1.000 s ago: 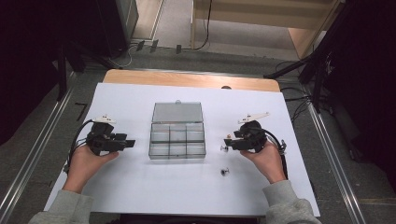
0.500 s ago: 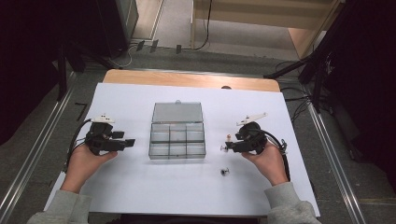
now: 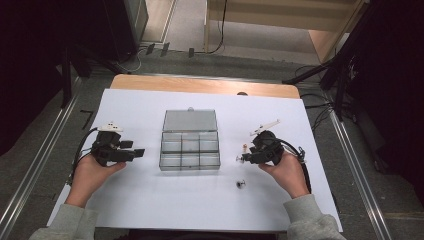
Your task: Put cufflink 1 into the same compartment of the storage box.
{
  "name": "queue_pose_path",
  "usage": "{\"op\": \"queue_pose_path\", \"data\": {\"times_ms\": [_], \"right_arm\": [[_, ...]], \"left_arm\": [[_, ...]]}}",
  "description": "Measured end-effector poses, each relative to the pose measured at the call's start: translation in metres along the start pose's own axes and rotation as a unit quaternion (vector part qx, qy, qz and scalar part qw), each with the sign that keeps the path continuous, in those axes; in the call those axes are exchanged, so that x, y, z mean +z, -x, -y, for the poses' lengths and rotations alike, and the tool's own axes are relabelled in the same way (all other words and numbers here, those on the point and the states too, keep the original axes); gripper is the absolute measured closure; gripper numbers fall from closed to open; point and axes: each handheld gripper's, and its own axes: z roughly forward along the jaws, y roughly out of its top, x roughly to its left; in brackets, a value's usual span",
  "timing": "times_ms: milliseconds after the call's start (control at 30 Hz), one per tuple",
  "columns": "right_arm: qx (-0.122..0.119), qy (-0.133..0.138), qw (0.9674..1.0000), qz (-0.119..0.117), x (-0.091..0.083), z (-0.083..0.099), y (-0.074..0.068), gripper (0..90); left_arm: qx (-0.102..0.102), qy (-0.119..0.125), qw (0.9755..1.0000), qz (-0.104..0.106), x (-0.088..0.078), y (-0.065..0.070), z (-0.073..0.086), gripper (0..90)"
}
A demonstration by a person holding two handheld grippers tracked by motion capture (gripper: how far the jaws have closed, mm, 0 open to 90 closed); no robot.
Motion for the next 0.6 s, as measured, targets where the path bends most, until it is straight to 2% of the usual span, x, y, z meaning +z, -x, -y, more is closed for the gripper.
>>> {"op": "queue_pose_path", "data": {"times_ms": [167,367,433,600], "right_arm": [[-0.012,-0.025,0.9996,0.004,0.007,-0.002,-0.003,65.2],[-0.013,-0.032,0.9994,0.000,0.012,-0.005,-0.003,65.7],[-0.022,-0.037,0.9990,0.003,0.017,-0.006,-0.005,65.7],[-0.022,-0.047,0.9986,0.009,0.021,-0.007,-0.005,67.6]], "left_arm": [[0.001,-0.004,1.0000,0.000,0.000,0.000,0.001,38.3],[0.000,-0.006,1.0000,0.002,0.000,0.000,0.001,38.2],[0.000,-0.006,1.0000,0.002,0.001,0.000,0.001,38.1],[-0.002,-0.005,1.0000,0.001,0.000,-0.001,0.001,38.0]]}}
